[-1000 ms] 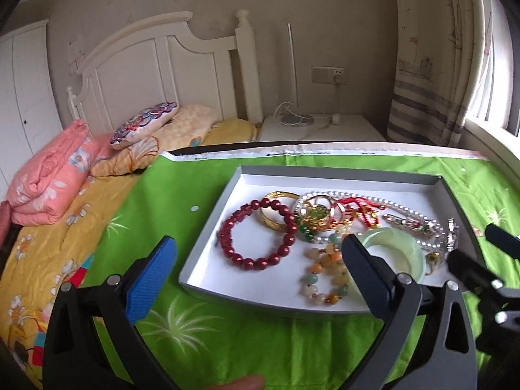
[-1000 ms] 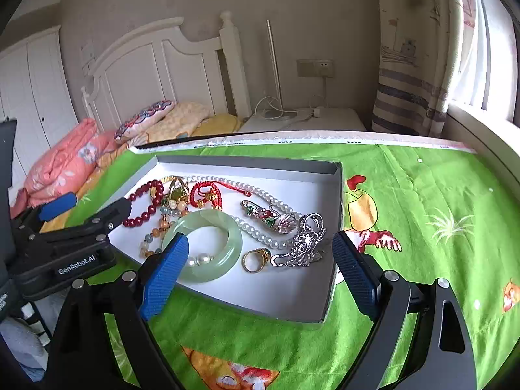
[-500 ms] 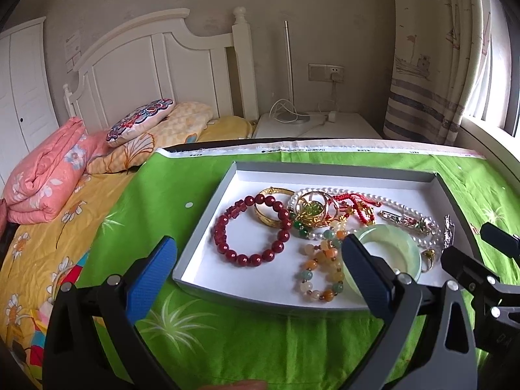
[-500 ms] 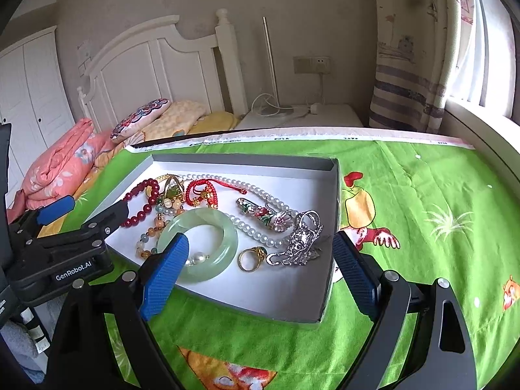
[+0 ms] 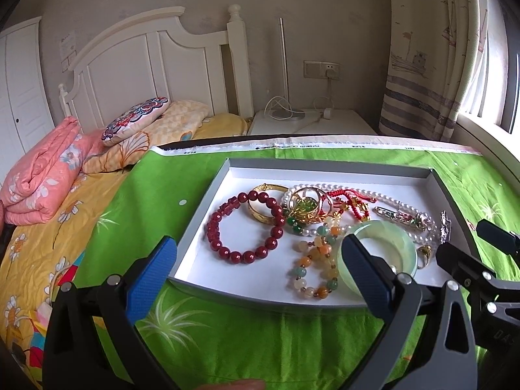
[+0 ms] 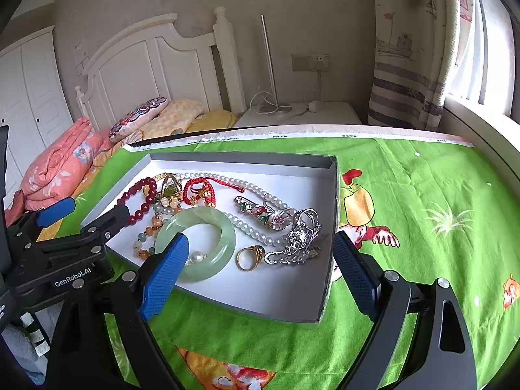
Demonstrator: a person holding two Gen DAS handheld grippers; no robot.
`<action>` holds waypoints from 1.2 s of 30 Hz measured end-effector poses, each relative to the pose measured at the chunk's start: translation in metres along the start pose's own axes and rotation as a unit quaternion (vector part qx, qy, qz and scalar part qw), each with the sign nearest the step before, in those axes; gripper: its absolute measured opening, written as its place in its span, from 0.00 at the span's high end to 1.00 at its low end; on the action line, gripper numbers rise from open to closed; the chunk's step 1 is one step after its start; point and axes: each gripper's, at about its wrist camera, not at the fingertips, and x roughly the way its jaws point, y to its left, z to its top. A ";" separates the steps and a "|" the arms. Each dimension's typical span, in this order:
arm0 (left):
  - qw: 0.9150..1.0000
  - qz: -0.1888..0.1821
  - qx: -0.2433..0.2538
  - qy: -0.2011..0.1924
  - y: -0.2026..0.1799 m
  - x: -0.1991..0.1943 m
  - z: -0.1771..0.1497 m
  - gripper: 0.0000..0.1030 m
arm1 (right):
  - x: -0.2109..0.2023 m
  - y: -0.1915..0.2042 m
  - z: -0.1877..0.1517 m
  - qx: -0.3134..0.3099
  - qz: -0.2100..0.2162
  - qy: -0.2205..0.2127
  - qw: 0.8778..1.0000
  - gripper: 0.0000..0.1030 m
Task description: Organize jewelry
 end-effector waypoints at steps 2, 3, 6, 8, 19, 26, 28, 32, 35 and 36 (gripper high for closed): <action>1.000 0.000 0.000 0.001 0.000 0.001 0.000 0.02 | 0.001 0.000 0.000 0.000 -0.001 0.001 1.000 0.16; 1.000 0.000 0.001 0.001 -0.001 0.001 0.000 0.02 | 0.001 0.000 0.000 0.000 0.000 0.001 1.000 0.16; 1.000 0.000 0.001 0.002 -0.001 0.001 0.000 0.02 | 0.001 0.000 0.000 0.000 -0.001 0.001 1.000 0.16; 1.000 0.000 0.001 0.002 -0.001 0.001 0.000 0.02 | 0.001 0.000 0.000 0.000 -0.001 0.001 1.000 0.16; 1.000 -0.003 0.000 0.005 -0.003 0.003 -0.003 0.02 | 0.001 -0.001 0.000 0.001 -0.002 0.002 1.000 0.16; 1.000 -0.007 0.000 0.007 -0.003 0.005 -0.003 0.02 | 0.002 -0.002 -0.001 0.002 -0.002 0.002 1.000 0.16; 1.000 -0.006 0.000 0.007 -0.003 0.005 -0.003 0.02 | 0.002 -0.003 -0.001 0.002 -0.002 0.002 1.000 0.16; 1.000 -0.006 0.000 0.007 -0.003 0.005 -0.002 0.02 | 0.002 -0.003 -0.001 0.002 -0.002 0.002 1.000 0.16; 1.000 -0.007 0.000 0.007 -0.003 0.005 -0.003 0.02 | 0.002 -0.003 -0.001 0.002 -0.002 0.002 1.000 0.16; 1.000 -0.007 -0.001 0.007 -0.003 0.005 -0.003 0.02 | 0.002 -0.003 -0.001 0.002 -0.002 0.002 1.000 0.16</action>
